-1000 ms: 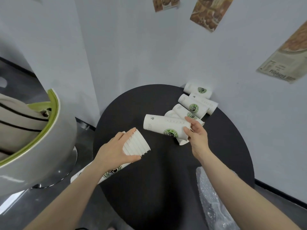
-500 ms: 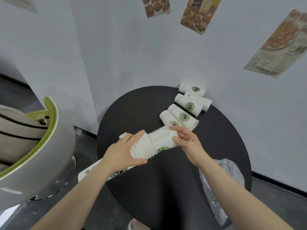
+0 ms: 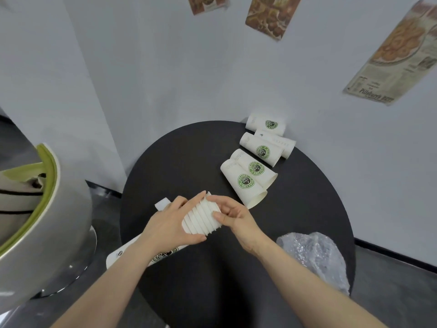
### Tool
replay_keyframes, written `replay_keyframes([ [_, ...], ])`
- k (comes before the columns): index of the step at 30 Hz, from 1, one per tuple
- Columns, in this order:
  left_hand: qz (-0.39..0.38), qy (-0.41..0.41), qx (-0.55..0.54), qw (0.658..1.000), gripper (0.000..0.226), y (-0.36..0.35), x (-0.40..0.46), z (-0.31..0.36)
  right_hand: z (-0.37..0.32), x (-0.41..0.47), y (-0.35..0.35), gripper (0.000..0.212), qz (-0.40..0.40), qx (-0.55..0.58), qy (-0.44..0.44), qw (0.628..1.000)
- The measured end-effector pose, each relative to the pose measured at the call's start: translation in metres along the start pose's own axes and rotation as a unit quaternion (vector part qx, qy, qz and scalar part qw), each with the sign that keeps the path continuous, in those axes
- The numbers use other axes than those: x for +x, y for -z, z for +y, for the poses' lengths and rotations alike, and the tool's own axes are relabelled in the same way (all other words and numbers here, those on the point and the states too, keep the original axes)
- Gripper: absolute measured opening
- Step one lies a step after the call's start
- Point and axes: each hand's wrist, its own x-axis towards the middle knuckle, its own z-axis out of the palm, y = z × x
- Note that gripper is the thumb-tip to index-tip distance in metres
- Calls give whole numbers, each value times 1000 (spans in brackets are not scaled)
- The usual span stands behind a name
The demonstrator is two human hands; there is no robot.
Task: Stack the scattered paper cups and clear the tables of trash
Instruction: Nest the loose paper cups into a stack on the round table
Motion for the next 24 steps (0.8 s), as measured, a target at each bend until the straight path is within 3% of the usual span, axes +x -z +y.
replay_keyframes([
  [3, 5, 0, -20, 1000, 101, -3, 9, -3, 3, 8, 11, 31, 121, -6, 20, 992],
  [6, 12, 3, -33, 999, 99, -3, 17, -5, 13, 17, 30, 32, 375, -1, -20, 927],
  [8, 13, 0, -35, 999, 98, -3, 22, -6, 20, 22, 45, 33, 454, -8, -47, 890],
  [18, -11, -18, -16, 1000, 100, -8, 38, -8, 32, 57, 85, 42, 468, 20, -86, 879],
  [24, -28, -34, -12, 999, 100, -32, 50, -6, 31, 48, 99, 41, 489, -25, -88, 868],
])
